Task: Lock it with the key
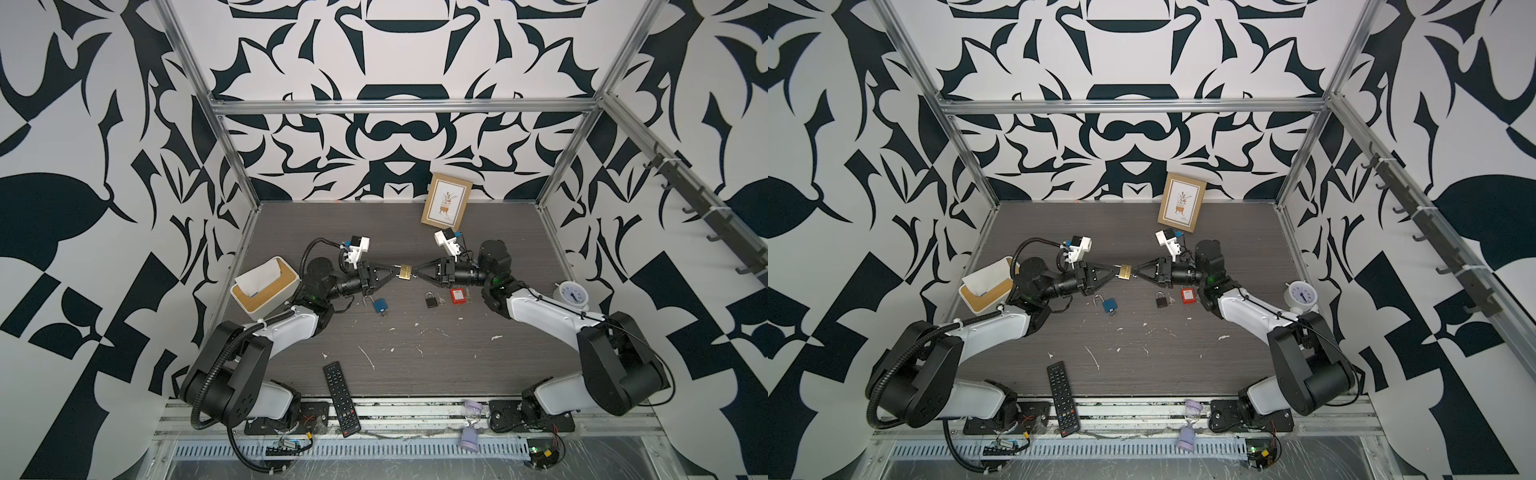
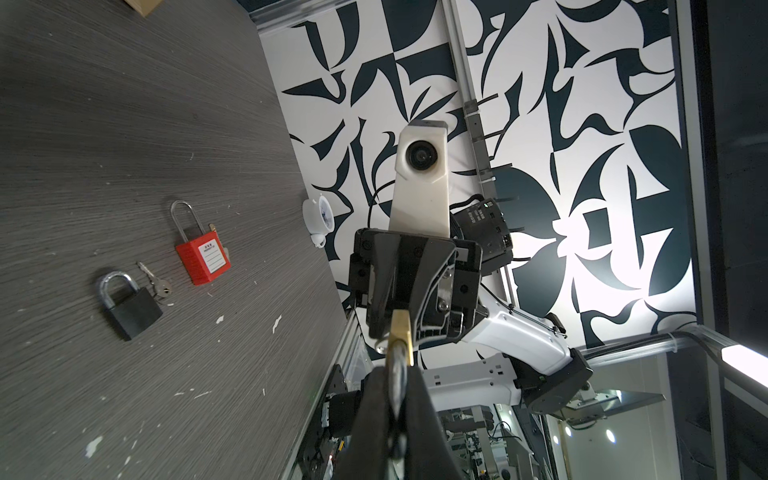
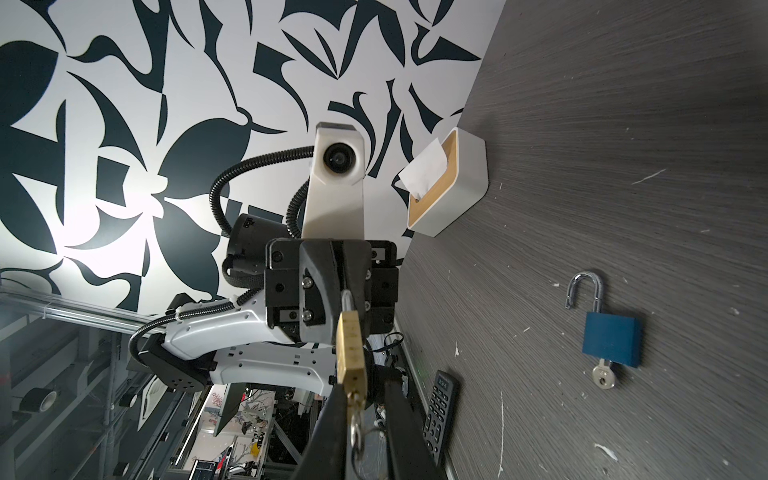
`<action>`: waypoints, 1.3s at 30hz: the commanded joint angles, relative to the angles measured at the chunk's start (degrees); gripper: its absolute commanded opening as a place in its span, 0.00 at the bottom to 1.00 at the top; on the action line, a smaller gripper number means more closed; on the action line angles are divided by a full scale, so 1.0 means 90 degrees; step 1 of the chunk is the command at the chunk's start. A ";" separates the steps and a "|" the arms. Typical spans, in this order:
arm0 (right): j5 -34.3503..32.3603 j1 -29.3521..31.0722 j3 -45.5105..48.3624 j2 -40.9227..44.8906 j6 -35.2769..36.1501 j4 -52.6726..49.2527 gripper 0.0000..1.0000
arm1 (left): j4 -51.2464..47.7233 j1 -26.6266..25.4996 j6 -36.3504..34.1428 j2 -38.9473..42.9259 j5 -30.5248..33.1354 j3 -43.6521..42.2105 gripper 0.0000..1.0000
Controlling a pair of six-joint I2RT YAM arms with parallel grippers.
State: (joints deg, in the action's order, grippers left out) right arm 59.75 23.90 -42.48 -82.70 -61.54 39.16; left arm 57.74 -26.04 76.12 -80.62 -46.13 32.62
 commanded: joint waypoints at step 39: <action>0.0179 -0.0233 0.0345 0.0455 0.0549 -0.0132 0.00 | 0.1526 0.0349 0.0807 -0.0694 -0.0200 0.0199 0.00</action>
State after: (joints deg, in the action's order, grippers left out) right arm 59.29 22.52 -38.63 -81.65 -60.99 41.54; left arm 67.79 -25.21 82.30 -87.94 -50.26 32.60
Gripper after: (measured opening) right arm 0.043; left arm 0.081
